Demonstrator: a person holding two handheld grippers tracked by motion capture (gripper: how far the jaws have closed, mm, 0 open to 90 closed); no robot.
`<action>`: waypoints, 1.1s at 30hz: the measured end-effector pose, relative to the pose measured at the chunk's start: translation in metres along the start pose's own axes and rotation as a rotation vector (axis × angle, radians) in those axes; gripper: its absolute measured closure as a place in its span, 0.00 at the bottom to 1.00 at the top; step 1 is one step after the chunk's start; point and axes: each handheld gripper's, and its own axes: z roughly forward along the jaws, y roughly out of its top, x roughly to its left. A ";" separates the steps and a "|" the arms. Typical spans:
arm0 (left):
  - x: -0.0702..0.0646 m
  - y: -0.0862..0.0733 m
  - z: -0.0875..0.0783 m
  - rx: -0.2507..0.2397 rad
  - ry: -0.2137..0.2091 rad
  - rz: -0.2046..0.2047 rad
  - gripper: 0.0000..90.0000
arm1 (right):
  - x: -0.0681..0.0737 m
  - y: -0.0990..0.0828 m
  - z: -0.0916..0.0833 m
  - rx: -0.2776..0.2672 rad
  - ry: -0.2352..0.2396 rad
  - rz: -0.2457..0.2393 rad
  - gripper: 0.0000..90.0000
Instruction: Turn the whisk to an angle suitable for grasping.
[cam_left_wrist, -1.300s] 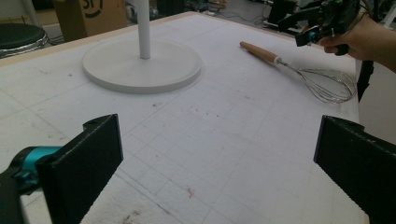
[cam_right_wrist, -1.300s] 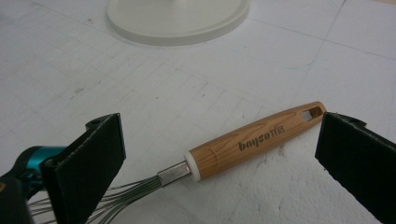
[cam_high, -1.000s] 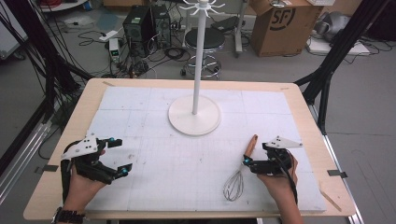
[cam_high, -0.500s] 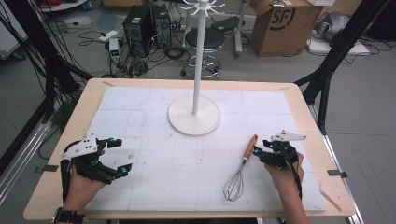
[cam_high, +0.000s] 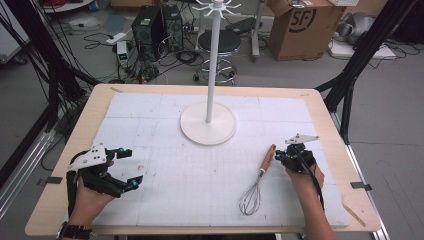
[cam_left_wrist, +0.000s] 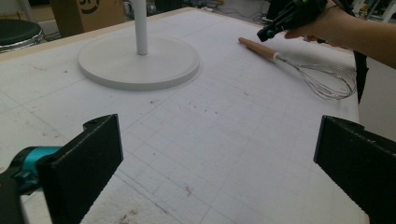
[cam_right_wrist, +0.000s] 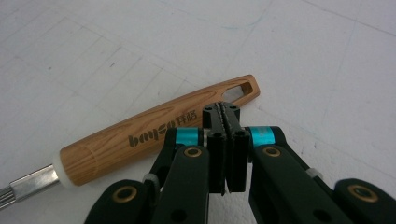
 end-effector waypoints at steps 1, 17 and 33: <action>0.000 0.000 0.000 0.000 0.001 0.000 0.02 | -0.001 0.001 0.002 0.009 -0.002 0.005 1.00; -0.001 0.001 0.001 0.002 -0.004 0.000 0.02 | -0.009 0.009 0.021 0.096 -0.026 0.017 1.00; -0.001 0.001 0.002 0.004 -0.006 0.003 0.02 | 0.017 0.032 0.038 0.112 0.033 -0.073 1.00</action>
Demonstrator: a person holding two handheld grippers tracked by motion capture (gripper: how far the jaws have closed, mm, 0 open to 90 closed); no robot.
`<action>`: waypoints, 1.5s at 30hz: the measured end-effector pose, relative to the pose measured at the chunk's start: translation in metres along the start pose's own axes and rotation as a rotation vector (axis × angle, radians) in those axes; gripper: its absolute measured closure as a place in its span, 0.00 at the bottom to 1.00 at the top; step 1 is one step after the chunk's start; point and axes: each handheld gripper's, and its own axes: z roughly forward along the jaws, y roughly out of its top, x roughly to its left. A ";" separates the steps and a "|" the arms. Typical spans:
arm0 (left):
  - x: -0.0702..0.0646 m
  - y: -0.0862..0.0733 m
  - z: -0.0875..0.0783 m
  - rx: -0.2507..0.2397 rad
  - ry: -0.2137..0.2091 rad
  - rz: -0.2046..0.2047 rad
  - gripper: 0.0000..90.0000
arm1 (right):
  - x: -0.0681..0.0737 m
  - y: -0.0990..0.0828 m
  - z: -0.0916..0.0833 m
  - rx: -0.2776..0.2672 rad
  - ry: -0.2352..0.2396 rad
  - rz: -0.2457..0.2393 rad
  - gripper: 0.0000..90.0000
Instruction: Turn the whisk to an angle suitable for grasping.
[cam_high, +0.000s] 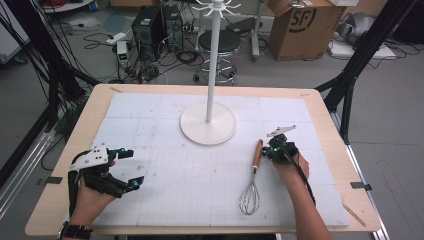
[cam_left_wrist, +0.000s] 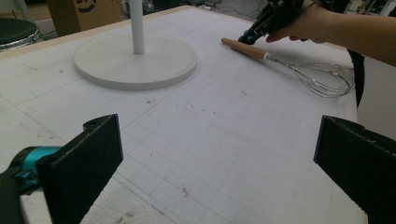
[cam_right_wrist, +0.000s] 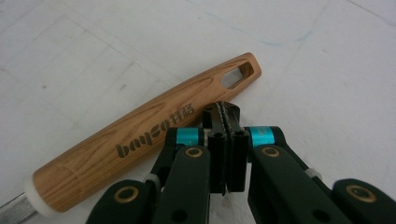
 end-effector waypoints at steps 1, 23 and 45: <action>0.000 0.000 0.000 0.001 -0.001 0.000 0.02 | 0.000 0.000 0.000 0.000 0.000 0.000 1.00; 0.000 0.000 0.000 -0.002 -0.002 0.001 0.02 | 0.034 0.018 0.004 0.001 0.086 -0.126 1.00; -0.001 0.001 -0.001 -0.003 -0.004 0.007 0.02 | 0.104 0.038 -0.013 -0.038 0.277 -0.317 1.00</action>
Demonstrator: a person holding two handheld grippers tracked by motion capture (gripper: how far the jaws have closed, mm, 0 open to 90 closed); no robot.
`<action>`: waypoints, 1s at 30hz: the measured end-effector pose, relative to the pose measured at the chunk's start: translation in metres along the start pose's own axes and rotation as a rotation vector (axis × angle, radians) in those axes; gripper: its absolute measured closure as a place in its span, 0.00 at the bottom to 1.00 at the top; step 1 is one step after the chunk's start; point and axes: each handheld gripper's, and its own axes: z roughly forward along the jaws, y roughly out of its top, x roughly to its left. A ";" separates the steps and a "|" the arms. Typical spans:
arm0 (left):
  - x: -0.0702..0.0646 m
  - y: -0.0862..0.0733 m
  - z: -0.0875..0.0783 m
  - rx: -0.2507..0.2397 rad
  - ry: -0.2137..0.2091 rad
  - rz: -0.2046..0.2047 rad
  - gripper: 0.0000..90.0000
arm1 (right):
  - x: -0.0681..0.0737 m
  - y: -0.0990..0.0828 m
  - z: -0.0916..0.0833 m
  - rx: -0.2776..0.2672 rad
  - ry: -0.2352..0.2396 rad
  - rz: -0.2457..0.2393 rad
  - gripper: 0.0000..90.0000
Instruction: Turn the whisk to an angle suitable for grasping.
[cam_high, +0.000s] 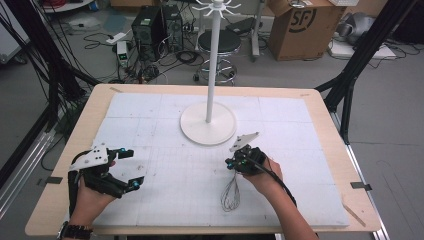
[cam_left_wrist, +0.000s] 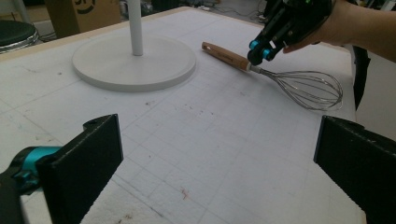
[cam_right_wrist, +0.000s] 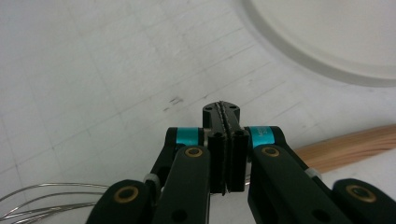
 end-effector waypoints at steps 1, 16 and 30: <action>0.000 0.000 0.000 0.000 0.000 0.001 0.02 | 0.001 0.000 0.003 0.015 0.002 -0.006 1.00; 0.000 0.000 -0.001 0.000 0.001 0.001 0.02 | -0.006 -0.028 -0.003 0.106 0.039 0.041 1.00; 0.000 0.000 0.001 0.005 0.000 0.002 0.02 | -0.009 -0.035 -0.010 0.131 0.057 0.043 1.00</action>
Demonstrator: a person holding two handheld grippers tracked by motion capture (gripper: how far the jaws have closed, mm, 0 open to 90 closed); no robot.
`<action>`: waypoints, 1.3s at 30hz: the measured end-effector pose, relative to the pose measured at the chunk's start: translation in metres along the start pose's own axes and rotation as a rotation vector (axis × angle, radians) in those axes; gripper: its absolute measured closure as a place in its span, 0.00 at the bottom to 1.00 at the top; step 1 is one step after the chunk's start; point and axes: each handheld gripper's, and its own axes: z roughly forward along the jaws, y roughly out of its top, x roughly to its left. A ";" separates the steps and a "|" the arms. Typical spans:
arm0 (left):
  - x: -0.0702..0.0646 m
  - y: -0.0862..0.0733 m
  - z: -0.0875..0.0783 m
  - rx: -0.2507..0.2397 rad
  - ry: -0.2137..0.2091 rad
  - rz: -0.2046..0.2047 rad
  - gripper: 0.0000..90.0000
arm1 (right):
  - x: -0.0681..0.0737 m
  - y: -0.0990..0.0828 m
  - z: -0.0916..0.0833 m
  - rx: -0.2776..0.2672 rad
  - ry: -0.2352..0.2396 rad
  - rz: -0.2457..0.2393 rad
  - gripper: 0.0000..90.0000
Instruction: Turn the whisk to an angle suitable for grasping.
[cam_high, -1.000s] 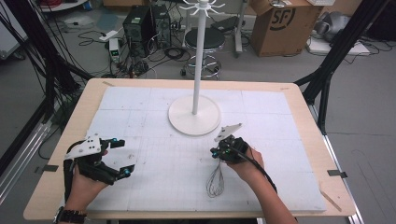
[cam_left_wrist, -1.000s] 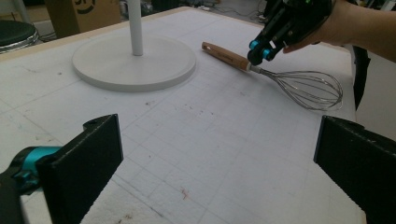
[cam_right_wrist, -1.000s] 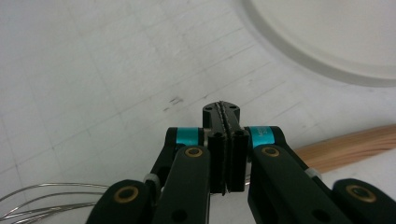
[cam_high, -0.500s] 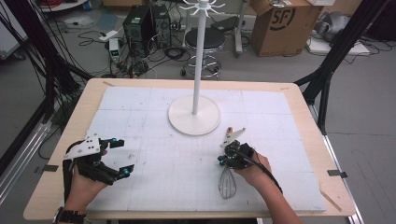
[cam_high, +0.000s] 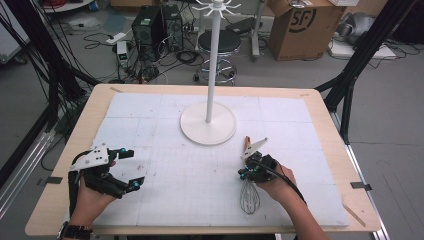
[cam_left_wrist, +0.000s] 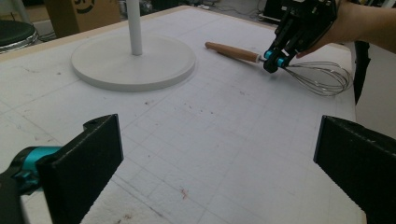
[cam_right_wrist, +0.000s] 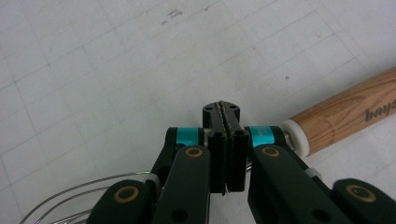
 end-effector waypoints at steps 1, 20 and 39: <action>0.000 0.000 0.000 0.000 0.000 0.000 0.02 | 0.000 -0.001 -0.002 0.004 0.006 0.007 1.00; 0.000 0.001 0.001 0.002 -0.002 0.001 0.02 | -0.019 -0.014 -0.033 -0.053 -0.036 0.054 1.00; 0.001 0.000 -0.001 -0.001 0.002 0.001 0.02 | -0.072 -0.012 -0.055 -0.145 -0.174 0.184 1.00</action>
